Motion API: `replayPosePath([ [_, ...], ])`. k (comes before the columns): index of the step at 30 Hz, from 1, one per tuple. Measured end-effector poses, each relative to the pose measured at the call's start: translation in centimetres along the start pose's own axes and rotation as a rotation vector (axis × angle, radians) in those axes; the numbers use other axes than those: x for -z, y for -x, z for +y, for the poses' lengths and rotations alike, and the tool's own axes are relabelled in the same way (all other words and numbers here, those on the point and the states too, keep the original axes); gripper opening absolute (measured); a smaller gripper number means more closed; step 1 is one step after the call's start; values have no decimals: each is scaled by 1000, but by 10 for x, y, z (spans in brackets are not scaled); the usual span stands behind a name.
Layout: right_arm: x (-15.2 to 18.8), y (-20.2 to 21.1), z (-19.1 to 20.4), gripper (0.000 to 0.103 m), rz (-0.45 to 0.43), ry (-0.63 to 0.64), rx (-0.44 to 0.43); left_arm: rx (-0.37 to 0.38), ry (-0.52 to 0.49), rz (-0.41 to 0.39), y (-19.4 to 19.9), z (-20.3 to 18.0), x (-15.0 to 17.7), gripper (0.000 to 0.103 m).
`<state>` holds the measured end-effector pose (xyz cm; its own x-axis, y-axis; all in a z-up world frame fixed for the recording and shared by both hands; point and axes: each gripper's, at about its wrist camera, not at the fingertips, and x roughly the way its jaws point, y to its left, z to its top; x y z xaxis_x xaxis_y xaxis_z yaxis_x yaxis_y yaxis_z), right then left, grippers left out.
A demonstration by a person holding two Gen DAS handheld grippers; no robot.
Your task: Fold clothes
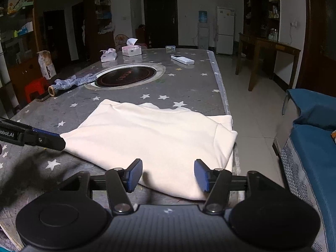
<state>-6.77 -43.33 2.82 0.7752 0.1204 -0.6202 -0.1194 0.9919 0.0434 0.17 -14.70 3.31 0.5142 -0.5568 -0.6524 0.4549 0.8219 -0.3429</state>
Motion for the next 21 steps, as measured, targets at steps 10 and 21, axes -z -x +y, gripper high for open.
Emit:
replayPosePath([
  [10,6,8,17,71,-3,-24,13,-19,24,-1,13,0,16,71],
  [21,12,20,32,84,-16,-48,18,-37,19,-26,28,-6,26,90],
])
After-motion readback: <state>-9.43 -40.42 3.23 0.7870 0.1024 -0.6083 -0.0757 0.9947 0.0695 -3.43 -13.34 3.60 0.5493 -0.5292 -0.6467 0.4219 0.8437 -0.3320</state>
